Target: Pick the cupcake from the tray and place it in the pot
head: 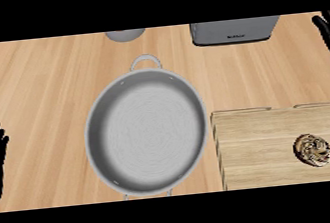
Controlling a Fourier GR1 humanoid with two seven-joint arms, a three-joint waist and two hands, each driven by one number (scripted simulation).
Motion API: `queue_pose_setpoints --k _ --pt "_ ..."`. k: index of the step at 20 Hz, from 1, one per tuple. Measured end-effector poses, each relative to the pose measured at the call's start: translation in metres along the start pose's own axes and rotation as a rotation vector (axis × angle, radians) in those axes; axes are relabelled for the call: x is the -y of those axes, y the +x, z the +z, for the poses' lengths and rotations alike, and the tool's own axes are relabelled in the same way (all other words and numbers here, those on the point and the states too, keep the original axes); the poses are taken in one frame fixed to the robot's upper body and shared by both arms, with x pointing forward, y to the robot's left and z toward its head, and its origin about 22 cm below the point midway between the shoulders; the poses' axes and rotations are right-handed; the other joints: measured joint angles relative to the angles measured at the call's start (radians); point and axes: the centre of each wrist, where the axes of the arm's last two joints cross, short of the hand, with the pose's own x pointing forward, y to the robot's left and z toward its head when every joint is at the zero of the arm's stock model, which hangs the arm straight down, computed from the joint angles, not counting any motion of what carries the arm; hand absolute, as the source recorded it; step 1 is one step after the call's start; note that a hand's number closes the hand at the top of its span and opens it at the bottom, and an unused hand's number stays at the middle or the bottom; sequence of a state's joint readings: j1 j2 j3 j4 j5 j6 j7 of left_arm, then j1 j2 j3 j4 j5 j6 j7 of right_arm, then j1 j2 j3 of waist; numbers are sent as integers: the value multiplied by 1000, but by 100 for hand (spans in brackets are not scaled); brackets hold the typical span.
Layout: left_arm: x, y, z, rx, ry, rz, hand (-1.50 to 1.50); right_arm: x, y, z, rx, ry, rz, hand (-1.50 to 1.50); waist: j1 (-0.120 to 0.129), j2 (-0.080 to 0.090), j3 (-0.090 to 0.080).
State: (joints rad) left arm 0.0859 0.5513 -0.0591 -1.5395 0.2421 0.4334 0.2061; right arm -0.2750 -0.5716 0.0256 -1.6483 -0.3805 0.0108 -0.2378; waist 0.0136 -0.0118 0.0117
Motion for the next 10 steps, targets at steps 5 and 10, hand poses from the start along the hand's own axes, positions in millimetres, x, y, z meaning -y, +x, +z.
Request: queue_pose_setpoints --k 5,10 --pt "-1 6 -5 52 -24 -93 0 -7 -25 28 -210 -132 92 150 -24 9 -10" --pt "-4 0 -6 -5 -34 -135 0 34 -39 63 -360 -414 472 -150 -89 14 -18"
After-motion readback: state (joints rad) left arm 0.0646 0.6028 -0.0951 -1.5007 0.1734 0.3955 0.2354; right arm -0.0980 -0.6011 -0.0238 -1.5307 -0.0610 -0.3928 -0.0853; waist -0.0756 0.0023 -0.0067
